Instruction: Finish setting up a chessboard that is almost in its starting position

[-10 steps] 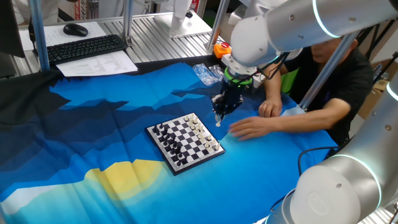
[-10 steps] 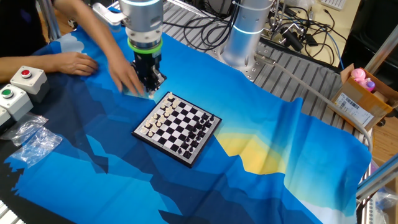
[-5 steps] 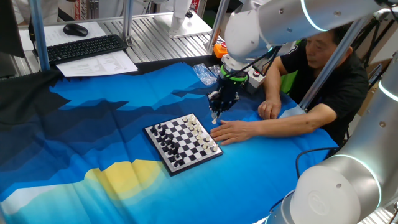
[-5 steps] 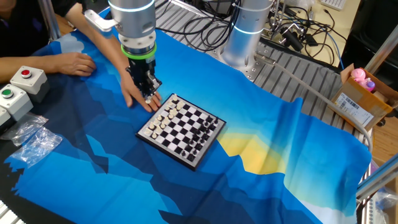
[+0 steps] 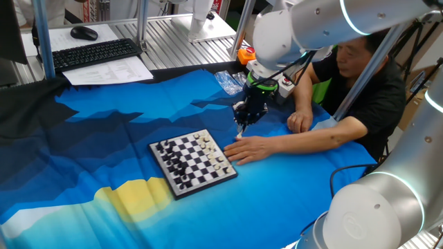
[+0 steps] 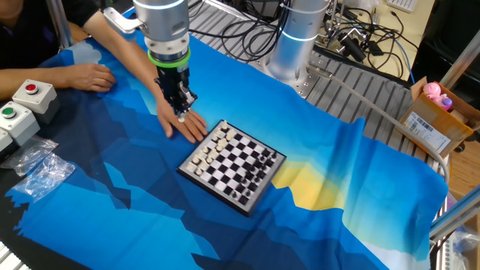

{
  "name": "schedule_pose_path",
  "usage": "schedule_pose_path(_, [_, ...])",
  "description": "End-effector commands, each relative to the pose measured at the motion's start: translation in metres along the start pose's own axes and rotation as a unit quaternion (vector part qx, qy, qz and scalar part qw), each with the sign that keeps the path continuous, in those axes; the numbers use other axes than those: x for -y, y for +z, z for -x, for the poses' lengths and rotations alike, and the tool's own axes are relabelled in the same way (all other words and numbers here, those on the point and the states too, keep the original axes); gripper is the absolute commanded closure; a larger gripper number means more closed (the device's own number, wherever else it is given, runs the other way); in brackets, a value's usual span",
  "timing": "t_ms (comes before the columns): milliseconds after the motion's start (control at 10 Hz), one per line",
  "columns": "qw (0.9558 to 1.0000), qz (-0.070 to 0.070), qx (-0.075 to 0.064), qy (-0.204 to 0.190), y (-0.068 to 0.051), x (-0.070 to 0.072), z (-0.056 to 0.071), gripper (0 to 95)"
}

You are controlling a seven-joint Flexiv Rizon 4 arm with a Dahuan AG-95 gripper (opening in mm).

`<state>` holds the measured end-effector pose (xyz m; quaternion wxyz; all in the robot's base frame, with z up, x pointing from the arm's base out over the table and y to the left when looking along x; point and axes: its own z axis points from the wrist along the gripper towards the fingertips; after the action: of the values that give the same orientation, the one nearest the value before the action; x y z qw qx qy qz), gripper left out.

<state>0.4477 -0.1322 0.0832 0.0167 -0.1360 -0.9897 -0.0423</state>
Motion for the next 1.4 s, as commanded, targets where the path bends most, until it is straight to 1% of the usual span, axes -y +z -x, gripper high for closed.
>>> schedule_pose_path(100, [0.9998, -0.012, 0.002, -0.014, -0.001, 0.0, 0.0, 95.0])
schedule_pose_path(200, [0.9994, -0.031, 0.007, -0.016, -0.001, 0.0, 0.0, 95.0])
schedule_pose_path(300, [0.9989, -0.04, 0.008, -0.023, -0.001, 0.0, 0.0, 95.0])
schedule_pose_path(400, [0.9983, -0.046, 0.009, -0.035, -0.001, 0.0, 0.0, 95.0])
schedule_pose_path(500, [0.9973, -0.047, 0.002, -0.056, -0.001, 0.0, 0.0, 95.0])
schedule_pose_path(600, [0.9957, -0.041, -0.006, -0.082, -0.001, 0.0, 0.0, 95.0])
schedule_pose_path(700, [0.995, -0.034, -0.011, -0.094, -0.001, 0.0, 0.0, 95.0])
schedule_pose_path(800, [0.9948, -0.034, -0.017, -0.095, -0.001, 0.0, 0.0, 95.0])
schedule_pose_path(900, [0.9923, -0.035, -0.017, -0.117, -0.001, 0.0, 0.0, 95.0])
schedule_pose_path(1000, [0.9918, -0.035, -0.024, -0.121, -0.001, 0.0, 0.0, 95.0])
schedule_pose_path(1100, [0.9926, -0.035, -0.026, -0.113, -0.001, 0.0, 0.0, 95.0])
schedule_pose_path(1200, [0.9925, -0.034, -0.027, -0.114, -0.001, 0.0, 0.0, 95.0])
schedule_pose_path(1300, [0.9936, -0.026, -0.035, -0.104, 0.0, -0.01, -0.004, 95.0])
schedule_pose_path(1400, [0.9947, -0.022, -0.034, -0.094, 0.002, -0.023, -0.009, 95.0])
